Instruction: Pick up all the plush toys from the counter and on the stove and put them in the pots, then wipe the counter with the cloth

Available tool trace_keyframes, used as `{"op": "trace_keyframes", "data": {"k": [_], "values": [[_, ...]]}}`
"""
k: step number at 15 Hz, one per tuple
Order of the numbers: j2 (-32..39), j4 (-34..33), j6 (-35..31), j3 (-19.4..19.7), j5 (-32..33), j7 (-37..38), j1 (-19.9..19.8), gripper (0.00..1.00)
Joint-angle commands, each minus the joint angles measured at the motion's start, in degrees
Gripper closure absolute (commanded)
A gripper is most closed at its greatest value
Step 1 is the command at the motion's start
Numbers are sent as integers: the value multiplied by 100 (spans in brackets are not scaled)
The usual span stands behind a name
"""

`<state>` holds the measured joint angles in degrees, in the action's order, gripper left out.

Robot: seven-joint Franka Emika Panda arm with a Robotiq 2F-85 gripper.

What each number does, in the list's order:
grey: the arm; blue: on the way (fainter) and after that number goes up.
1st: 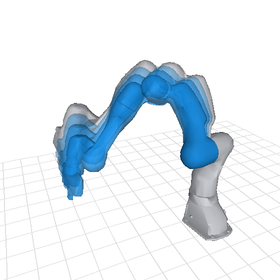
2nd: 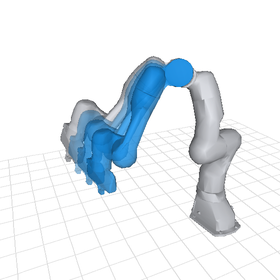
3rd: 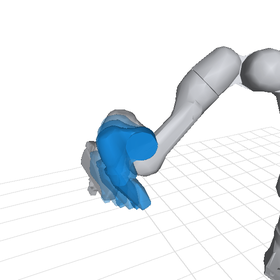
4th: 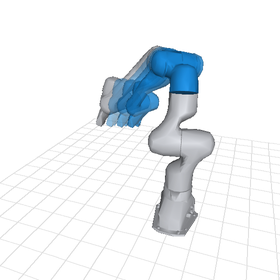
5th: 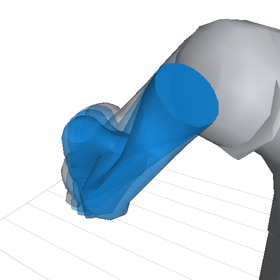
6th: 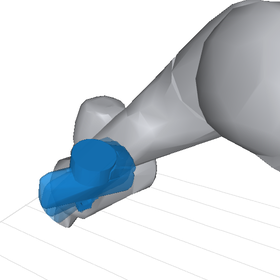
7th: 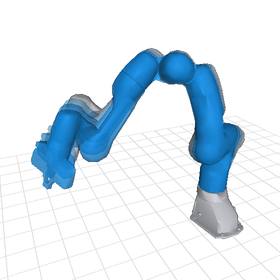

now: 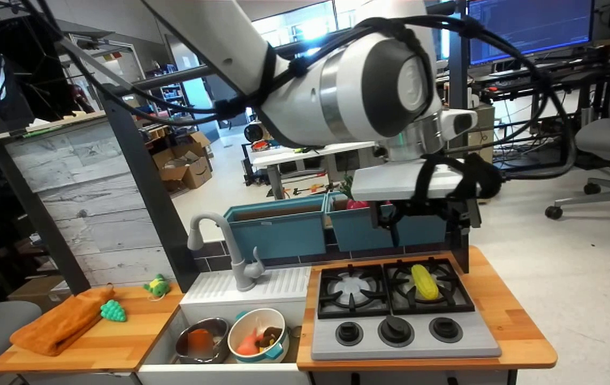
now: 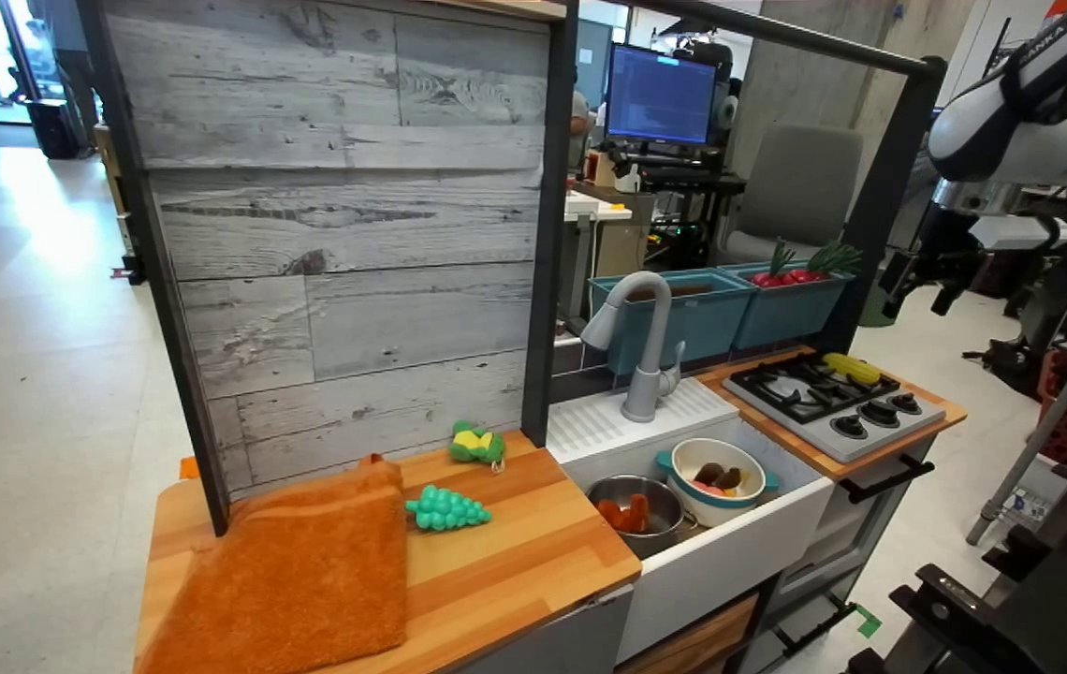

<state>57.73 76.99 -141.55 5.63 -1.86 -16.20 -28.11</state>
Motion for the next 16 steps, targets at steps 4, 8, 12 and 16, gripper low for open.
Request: {"op": "trace_keyframes", "data": {"k": [4,8,12,16], "values": [[124,-100,-4,46,79,-130,-7,0],[482,-618,337,247,352,-67,109,0],[533,-565,264,166,219,66,56,0],[846,-867,255,165,231,348,86,0]]}}
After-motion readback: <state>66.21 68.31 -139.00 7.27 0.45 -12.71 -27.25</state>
